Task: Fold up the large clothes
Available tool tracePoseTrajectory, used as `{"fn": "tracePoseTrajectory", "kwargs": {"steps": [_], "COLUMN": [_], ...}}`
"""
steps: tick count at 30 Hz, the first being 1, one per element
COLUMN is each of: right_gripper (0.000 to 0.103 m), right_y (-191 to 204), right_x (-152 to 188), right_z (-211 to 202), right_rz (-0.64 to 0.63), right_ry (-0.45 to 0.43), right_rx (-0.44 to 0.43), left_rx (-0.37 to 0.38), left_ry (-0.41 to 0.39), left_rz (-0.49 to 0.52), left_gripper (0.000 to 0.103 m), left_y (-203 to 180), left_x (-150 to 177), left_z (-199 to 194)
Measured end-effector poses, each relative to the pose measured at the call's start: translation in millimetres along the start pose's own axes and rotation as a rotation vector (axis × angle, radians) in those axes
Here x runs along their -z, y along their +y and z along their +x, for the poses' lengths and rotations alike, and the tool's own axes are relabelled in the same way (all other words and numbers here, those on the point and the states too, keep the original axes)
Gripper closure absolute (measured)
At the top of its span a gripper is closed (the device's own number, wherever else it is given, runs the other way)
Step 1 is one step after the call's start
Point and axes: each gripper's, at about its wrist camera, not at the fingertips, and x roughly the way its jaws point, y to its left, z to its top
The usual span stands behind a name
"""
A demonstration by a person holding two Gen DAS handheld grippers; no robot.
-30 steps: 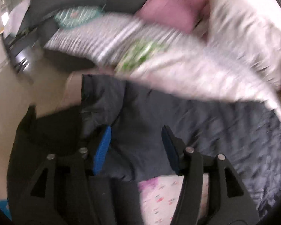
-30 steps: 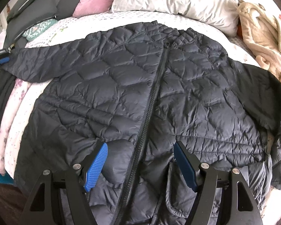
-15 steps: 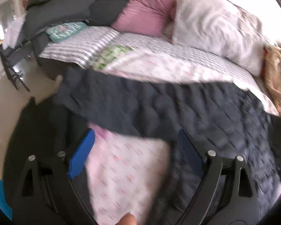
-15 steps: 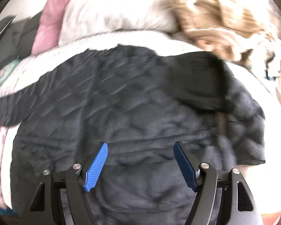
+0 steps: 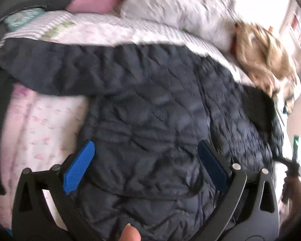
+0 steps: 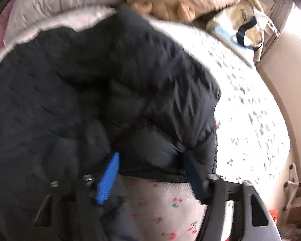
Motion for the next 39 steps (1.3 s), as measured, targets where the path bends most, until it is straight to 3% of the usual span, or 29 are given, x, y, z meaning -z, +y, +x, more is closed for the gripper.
{"fn": "tracePoseTrajectory", "kwargs": {"steps": [1,4,7,10,15,18,21,23,24,26,29,32,36,39], "right_gripper": [0.052,0.091,0.094,0.094,0.094,0.085,0.065,0.023,0.02,0.019,0.019,0.02,0.02,0.027], "right_y": [5.3,14.8,-2.0,-36.6,-119.1,-177.1,-228.2,-252.8,-263.6,-274.7,-268.4,-263.7,-254.0,-247.4], "right_x": [-0.1,-4.7,-20.7,-43.5,-93.9,-110.3,-106.9,-93.7,-84.2,-77.6,-64.8,-56.2,-44.5,-51.4], "right_z": [-0.1,-12.6,-39.4,-70.1,-77.1,-61.0,-61.2,-71.2,-75.4,-65.8,-35.9,3.7,54.9,56.8], "right_rz": [-0.038,-0.125,-0.086,-0.017,0.151,0.297,0.492,0.601,0.647,0.698,0.734,0.755,0.84,0.828], "right_ry": [-0.007,-0.035,-0.08,-0.159,-0.184,-0.147,-0.166,-0.236,-0.279,-0.291,-0.235,-0.178,-0.102,-0.192], "right_rx": [0.022,0.004,-0.058,-0.065,0.026,0.043,-0.054,-0.123,-0.157,-0.243,-0.327,-0.327,-0.34,-0.293], "left_rx": [0.013,0.015,0.014,0.01,-0.004,-0.015,0.007,0.026,0.032,0.046,0.092,0.122,0.1,0.095], "left_ry": [0.003,0.003,-0.006,-0.011,-0.021,-0.024,-0.027,-0.031,-0.032,-0.03,-0.013,0.015,0.032,0.045], "left_rz": [0.011,0.04,0.089,0.131,0.161,0.166,0.145,0.13,0.126,0.11,0.064,0.042,0.058,0.061], "left_gripper": [0.001,0.001,0.001,0.001,0.001,0.001,0.001,0.001,0.001,0.001,0.001,0.001,0.001,0.001], "left_y": [-5.4,-17.6,-25.5,-28.8,-30.8,-30.7,-27.2,-24.1,-23.4,-21.6,-19.2,-19.7,-23.7,-25.7], "left_x": [1.7,2.5,3.7,5.0,1.9,0.1,-2.0,-3.5,-3.8,-4.9,-5.0,-2.9,0.2,0.3], "left_z": [2.0,9.5,11.2,10.1,10.0,12.1,13.5,14.1,14.5,16.9,24.1,31.6,42.4,51.4]}}
